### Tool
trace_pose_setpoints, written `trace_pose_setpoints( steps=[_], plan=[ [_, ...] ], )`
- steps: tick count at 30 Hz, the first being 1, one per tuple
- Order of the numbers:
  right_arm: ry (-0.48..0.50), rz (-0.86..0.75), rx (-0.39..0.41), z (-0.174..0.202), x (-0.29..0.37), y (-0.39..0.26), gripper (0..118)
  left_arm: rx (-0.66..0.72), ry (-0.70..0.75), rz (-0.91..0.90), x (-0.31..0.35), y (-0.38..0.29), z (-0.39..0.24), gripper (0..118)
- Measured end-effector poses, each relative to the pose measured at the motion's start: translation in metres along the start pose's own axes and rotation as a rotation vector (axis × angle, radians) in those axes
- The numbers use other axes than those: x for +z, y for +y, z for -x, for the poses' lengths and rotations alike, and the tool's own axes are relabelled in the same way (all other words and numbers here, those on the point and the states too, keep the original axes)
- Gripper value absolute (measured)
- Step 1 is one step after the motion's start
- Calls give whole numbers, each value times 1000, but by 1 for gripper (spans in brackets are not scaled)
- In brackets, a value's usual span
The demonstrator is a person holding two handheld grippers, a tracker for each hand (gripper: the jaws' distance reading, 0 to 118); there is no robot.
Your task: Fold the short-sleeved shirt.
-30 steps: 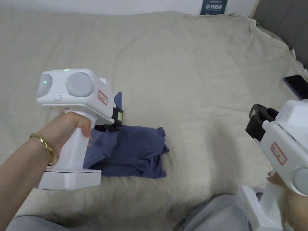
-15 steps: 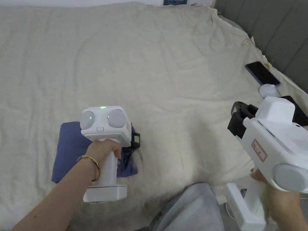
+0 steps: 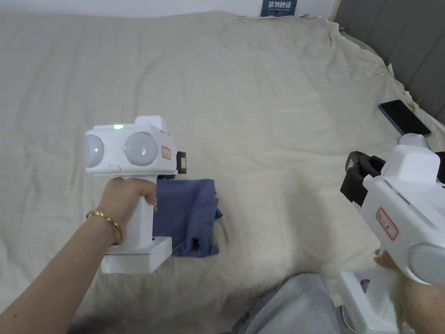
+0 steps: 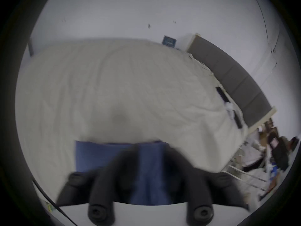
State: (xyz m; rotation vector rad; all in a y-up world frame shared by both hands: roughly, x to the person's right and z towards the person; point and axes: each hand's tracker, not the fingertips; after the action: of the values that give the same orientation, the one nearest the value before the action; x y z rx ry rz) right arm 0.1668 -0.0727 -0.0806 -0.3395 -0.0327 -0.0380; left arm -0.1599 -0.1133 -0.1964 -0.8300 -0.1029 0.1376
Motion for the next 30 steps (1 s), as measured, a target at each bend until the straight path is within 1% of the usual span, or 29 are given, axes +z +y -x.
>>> trace_pose_setpoints(
  steps=[1,2,3,5,9,11,14,18,20,22,23,24,25,27,30],
  plan=[
    [3,0,-2,0,-1,-1,0,-13,-4,-6,-3,-9,0,5],
    [7,0,-4,-1,-1,-1,0,-14,-6,-9,-5,-17,0,1],
    [9,2,-3,0,-1,-2,0,-5,-28,-28,-10,-29,-4,0],
    [10,9,9,1,0,-3,0,-14,-11,-35,-18,-48,-14,0],
    [0,25,20,-5,-1,-7,0,-75,-19,-14,-40,-84,-41,0],
    [-9,33,13,-10,-3,-9,0,-153,-24,31,-50,-97,-59,0],
    [-16,34,-1,-13,0,-12,0,-300,37,15,-62,-114,-85,0],
    [-17,44,9,-15,1,-14,0,-500,133,-5,-75,-130,-116,0],
    [-16,47,16,-15,1,-15,0,-568,153,-11,-80,-135,-127,0],
    [-13,48,23,-11,3,-13,0,-528,115,14,-78,-125,-129,0],
    [-11,46,23,-10,3,-13,0,-449,39,41,-72,-116,-127,0],
    [-9,43,25,-9,4,-11,0,-351,-71,69,-65,-103,-123,0],
    [-6,41,28,-9,3,-9,0,-253,-148,66,-55,-89,-118,0],
    [3,30,26,-6,4,-5,0,-133,-165,-35,-30,-63,-104,0],
    [23,12,29,2,4,2,0,-36,-196,-176,6,-29,-68,0]
  ],
)
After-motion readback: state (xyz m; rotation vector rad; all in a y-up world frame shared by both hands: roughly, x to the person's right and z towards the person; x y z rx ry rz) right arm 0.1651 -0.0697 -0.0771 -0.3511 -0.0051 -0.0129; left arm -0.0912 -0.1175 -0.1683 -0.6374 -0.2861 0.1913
